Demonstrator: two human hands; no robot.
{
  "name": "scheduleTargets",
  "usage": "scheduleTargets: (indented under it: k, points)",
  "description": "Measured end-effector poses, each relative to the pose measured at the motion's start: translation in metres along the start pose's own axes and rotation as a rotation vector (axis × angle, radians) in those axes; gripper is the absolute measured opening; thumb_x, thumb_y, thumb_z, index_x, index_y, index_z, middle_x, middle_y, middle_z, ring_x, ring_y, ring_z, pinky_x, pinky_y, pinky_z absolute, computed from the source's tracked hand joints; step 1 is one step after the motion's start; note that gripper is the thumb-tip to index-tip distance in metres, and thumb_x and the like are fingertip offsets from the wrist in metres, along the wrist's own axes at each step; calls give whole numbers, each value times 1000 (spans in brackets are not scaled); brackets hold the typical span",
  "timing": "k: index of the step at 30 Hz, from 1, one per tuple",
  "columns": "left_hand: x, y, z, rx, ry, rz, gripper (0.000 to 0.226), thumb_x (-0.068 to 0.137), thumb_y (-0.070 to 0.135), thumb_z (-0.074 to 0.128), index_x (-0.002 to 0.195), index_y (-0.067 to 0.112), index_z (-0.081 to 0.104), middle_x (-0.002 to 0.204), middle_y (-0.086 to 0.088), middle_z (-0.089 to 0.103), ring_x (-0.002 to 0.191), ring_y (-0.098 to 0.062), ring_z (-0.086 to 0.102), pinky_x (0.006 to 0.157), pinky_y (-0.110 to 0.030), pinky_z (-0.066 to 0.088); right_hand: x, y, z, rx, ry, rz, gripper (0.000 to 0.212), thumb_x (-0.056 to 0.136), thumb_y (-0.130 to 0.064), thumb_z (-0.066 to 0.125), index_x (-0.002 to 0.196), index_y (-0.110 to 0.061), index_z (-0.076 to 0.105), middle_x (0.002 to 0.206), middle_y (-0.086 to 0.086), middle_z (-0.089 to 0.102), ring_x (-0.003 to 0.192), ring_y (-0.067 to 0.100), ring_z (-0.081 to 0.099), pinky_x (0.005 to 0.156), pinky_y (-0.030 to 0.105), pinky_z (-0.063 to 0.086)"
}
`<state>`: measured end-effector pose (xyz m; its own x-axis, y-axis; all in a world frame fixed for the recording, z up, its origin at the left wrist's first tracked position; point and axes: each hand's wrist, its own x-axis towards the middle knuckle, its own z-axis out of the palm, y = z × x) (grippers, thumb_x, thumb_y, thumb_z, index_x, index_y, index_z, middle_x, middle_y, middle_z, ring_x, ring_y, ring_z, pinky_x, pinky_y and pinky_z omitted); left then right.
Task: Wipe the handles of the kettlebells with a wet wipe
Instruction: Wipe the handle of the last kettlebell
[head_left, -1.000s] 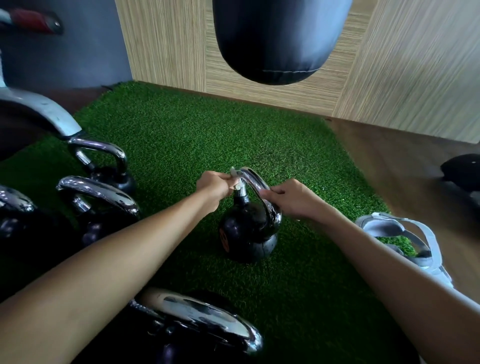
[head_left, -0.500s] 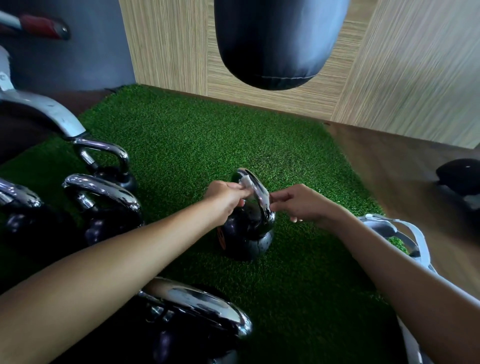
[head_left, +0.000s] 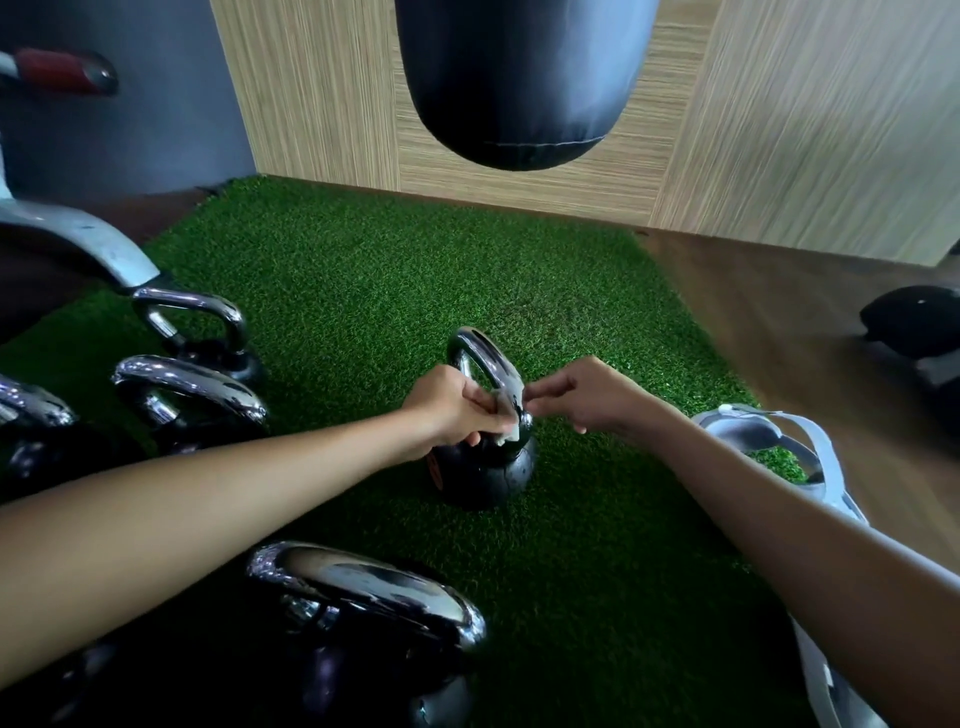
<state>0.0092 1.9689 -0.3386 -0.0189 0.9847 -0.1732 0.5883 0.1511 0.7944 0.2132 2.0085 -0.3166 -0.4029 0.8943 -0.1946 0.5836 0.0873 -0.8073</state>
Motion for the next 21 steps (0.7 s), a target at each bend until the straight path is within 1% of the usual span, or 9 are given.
scheduleTargets:
  k: [3,5,9,11,13,14,16,18,21]
  points:
    - [3,-12,7,123,-45,154,23,70,27,93,85,15,80,73,3,78,49,-12,67,50,-20,49,-1,5,4,5,30,15,10,86,-20,78,95,-23,78,89,-4,79,47,7,40,48,24,37]
    - [7,-20,13,205,-44,194,26,68,25,95,83,13,78,71,2,77,48,-14,69,48,-20,48,1,7,6,3,60,22,11,85,-23,79,96,-25,78,90,-5,79,47,6,42,47,23,37]
    - [8,-15,10,281,-97,102,28,68,29,95,82,16,75,72,1,77,54,-17,72,54,-24,52,-5,9,11,-125,153,-26,25,85,-29,79,110,-23,76,96,-6,77,43,-7,51,44,12,37]
    - [4,-2,0,325,-134,-12,29,71,39,92,90,22,77,80,4,77,64,-14,71,64,-26,55,-12,8,10,-273,281,-111,40,82,-35,82,120,-26,72,102,-8,74,61,-10,58,51,10,39]
    - [-5,11,-14,141,-89,-136,31,73,44,89,97,30,76,79,8,70,63,-7,57,55,-22,43,-22,3,7,-405,348,-234,49,79,-40,83,124,-29,69,108,-9,71,76,-7,58,59,10,37]
    - [-10,16,-21,-27,-57,-203,34,72,44,89,100,31,75,71,9,65,57,-5,46,47,-21,33,-26,0,6,-422,341,-280,51,78,-42,84,125,-30,69,110,-10,71,77,-9,57,60,9,36]
    - [-18,22,-31,-321,-38,-285,43,66,45,90,104,29,75,59,11,58,53,-4,34,44,-19,22,-36,-9,4,-330,289,-309,49,76,-41,85,122,-32,71,115,-15,70,68,-18,56,57,6,32]
    - [-25,28,-33,-449,-67,-293,49,56,43,90,102,28,77,67,11,59,60,-5,33,47,-19,22,-45,-17,4,-208,254,-331,44,76,-37,86,117,-32,73,120,-18,69,59,-24,53,53,5,34]
    - [-30,37,-28,-458,-122,-248,42,49,39,89,89,28,81,78,7,58,62,-5,36,48,-18,24,-54,-22,2,-64,237,-334,43,78,-30,85,119,-29,74,108,-13,74,46,-18,52,44,3,36]
